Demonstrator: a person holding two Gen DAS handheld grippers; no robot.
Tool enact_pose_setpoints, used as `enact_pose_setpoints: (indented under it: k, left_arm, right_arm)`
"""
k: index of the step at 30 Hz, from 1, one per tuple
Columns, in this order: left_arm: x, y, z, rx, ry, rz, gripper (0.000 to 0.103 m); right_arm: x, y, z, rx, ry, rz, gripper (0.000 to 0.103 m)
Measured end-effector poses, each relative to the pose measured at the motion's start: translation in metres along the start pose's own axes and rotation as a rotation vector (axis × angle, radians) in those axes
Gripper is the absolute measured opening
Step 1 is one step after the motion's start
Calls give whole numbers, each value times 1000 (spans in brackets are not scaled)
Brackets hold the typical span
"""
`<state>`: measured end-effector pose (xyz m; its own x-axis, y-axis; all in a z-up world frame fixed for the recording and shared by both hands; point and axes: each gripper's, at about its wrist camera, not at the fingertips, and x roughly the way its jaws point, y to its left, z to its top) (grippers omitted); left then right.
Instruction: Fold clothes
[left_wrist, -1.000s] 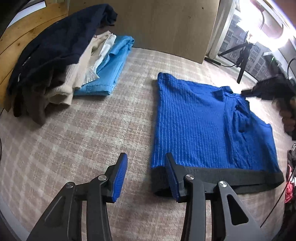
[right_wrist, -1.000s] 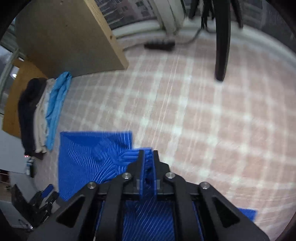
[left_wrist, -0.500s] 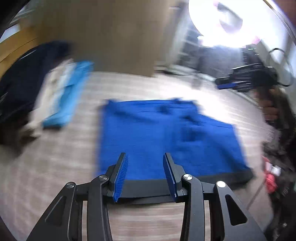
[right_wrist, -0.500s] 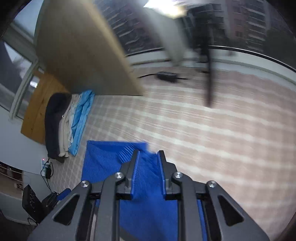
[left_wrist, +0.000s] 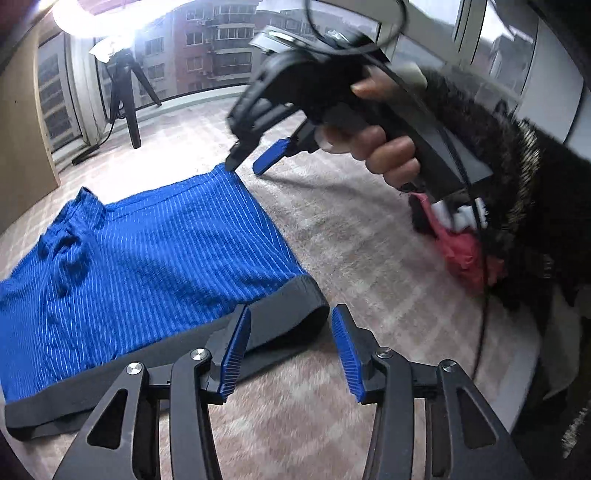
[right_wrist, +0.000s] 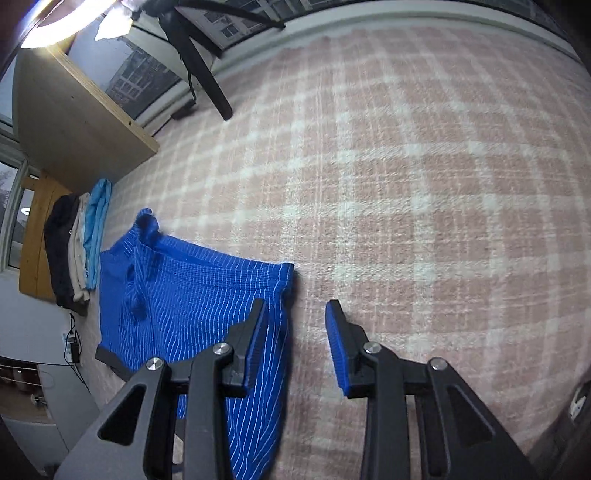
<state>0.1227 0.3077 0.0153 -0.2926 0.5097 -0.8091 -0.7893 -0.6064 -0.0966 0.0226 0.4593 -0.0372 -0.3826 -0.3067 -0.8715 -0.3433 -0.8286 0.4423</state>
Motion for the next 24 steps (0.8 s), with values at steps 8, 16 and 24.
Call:
enact_pose_setpoints:
  k: [8, 16, 24]
  left_arm:
    - [18, -12, 7, 23, 25, 52, 11]
    - [-7, -27, 6, 81, -84, 75, 5]
    - [8, -21, 7, 17, -26, 38, 5]
  right_arm:
    - [6, 8, 13, -68, 10, -53, 33]
    - [2, 7, 10, -94, -10, -21, 4]
    - [-4, -6, 6, -18, -52, 5, 4]
